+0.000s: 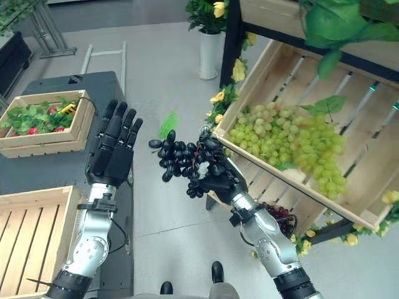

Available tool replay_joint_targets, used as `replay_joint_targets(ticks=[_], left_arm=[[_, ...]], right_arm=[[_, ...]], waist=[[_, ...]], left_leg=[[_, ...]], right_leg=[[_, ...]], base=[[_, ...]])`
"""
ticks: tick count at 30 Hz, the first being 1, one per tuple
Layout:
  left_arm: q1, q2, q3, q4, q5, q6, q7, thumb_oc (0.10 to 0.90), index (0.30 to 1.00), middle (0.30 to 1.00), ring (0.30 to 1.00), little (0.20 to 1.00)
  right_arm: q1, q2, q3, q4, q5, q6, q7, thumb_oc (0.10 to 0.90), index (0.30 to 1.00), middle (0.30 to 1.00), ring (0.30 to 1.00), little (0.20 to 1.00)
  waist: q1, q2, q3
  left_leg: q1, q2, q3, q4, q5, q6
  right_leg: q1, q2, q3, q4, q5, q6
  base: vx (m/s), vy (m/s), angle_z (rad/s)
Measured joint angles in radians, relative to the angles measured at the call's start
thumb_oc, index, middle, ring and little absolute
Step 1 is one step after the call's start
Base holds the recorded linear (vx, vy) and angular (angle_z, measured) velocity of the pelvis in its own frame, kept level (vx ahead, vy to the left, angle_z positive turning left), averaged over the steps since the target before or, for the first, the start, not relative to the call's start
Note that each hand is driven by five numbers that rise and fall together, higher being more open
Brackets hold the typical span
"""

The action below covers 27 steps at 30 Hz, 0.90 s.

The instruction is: Pick up the fruits from the basket on one side to the basket on the other side

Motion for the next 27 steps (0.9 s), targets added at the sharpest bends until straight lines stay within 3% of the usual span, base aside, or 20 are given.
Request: replay_joint_targets(ticks=[2, 3, 4, 5, 8, 12, 14, 20, 23, 27], left_arm=[[-0.001, 0.003, -0.002, -0.001, 0.000, 0.013, -0.005, 0.800, 0.900, 0.900, 0.900, 0.900], [-0.001, 0.007, -0.007, -0.001, -0.001, 0.016, -0.007, 0.800, 0.900, 0.900, 0.900, 0.900], [-0.002, 0.009, -0.010, -0.002, -0.002, 0.016, -0.009, 0.800, 0.900, 0.900, 0.900, 0.900], [-0.001, 0.022, -0.010, -0.001, -0.004, 0.016, -0.009, 0.800, 0.900, 0.900, 0.900, 0.900], [0.001, 0.044, -0.009, 0.000, -0.007, 0.016, -0.006, 0.800, 0.900, 0.900, 0.900, 0.900], [0.001, 0.029, -0.018, 0.007, -0.001, 0.014, -0.008, 0.800, 0.900, 0.900, 0.900, 0.900], [0.001, 0.024, -0.017, 0.007, 0.000, 0.010, -0.008, 0.800, 0.900, 0.900, 0.900, 0.900], [-0.010, 0.018, -0.016, 0.044, -0.001, -0.032, -0.012, 0.800, 0.900, 0.900, 0.900, 0.900], [-0.023, 0.028, -0.013, 0.046, 0.001, -0.056, 0.005, 0.800, 0.900, 0.900, 0.900, 0.900], [-0.103, 0.030, -0.016, 0.060, 0.012, -0.070, 0.009, 0.800, 0.900, 0.900, 0.900, 0.900]], right_arm=[[0.002, -0.007, 0.023, 0.035, 0.000, 0.025, 0.033, 0.400, 0.300, 0.300, 0.300, 0.300], [0.002, -0.011, 0.033, 0.060, 0.000, 0.039, 0.057, 0.400, 0.300, 0.300, 0.300, 0.300], [0.003, -0.024, 0.044, 0.070, -0.002, 0.060, 0.075, 0.400, 0.300, 0.300, 0.300, 0.300], [0.004, -0.034, 0.053, 0.070, -0.002, 0.073, 0.092, 0.400, 0.300, 0.300, 0.300, 0.300], [0.010, -0.049, 0.063, 0.071, -0.002, 0.075, 0.121, 0.400, 0.300, 0.300, 0.300, 0.300], [0.015, -0.028, 0.099, 0.158, -0.002, 0.070, 0.154, 0.400, 0.300, 0.300, 0.300, 0.300], [0.009, -0.006, 0.116, 0.238, -0.004, 0.070, 0.157, 0.400, 0.300, 0.300, 0.300, 0.300], [-0.011, -0.028, 0.129, 0.264, -0.005, 0.070, 0.157, 0.400, 0.300, 0.300, 0.300, 0.300], [-0.044, -0.037, 0.129, 0.264, -0.002, 0.070, 0.157, 0.400, 0.300, 0.300, 0.300, 0.300], [-0.139, -0.023, 0.129, 0.341, 0.015, 0.036, 0.144, 0.400, 0.300, 0.300, 0.300, 0.300]], waist=[[0.001, -0.005, 0.000], [0.000, -0.001, 0.000], [0.007, 0.007, 0.002], [0.012, -0.003, 0.000], [0.036, -0.013, 0.001], [0.042, -0.027, -0.001], [0.060, -0.034, -0.001], [0.046, -0.044, 0.004], [0.050, -0.071, 0.033], [0.058, -0.110, 0.114]], left_leg=[[-0.006, 0.019, 0.029, 0.005, -0.004, 0.005], [-0.019, 0.045, 0.043, 0.005, -0.001, 0.003], [-0.026, 0.071, 0.044, 0.007, -0.001, -0.005], [-0.033, 0.066, 0.037, 0.010, 0.000, -0.018], [-0.039, 0.064, 0.011, 0.011, -0.003, -0.032], [-0.039, 0.085, 0.017, 0.008, 0.001, -0.048], [-0.055, 0.102, 0.014, 0.010, 0.002, -0.061], [-0.148, 0.121, -0.044, 0.045, 0.007, -0.085], [-0.166, 0.148, -0.070, 0.054, 0.013, -0.106], [-0.225, 0.180, -0.130, 0.085, 0.026, -0.136]], right_leg=[[-0.015, -0.015, -0.075, 0.033, -0.017, -0.004], [-0.035, -0.008, -0.107, 0.142, -0.024, -0.010], [-0.055, 0.004, -0.120, 0.230, -0.081, -0.027], [-0.053, 0.012, -0.110, 0.234, -0.092, -0.023], [-0.034, 0.026, -0.108, 0.165, -0.092, -0.023], [0.025, 0.034, -0.128, -0.009, -0.027, -0.029], [0.009, 0.034, -0.184, -0.015, -0.024, -0.026], [-0.043, 0.060, -0.187, -0.007, 0.013, -0.065], [-0.042, 0.078, -0.171, -0.008, 0.008, -0.070], [-0.054, 0.112, -0.229, -0.009, 0.000, -0.073]], base=[[-0.11, 0.012, -0.51], [-0.11, 0.003, -0.31], [-0.06, -0.053, -0.16], [-0.04, -0.088, -0.15], [-0.03, -0.193, -0.31], [-0.06, -0.302, -0.23], [-0.12, -0.360, -0.25], [-0.11, -0.363, 0.15], [-0.12, -0.330, 0.28], [-0.19, -0.171, 0.34]])
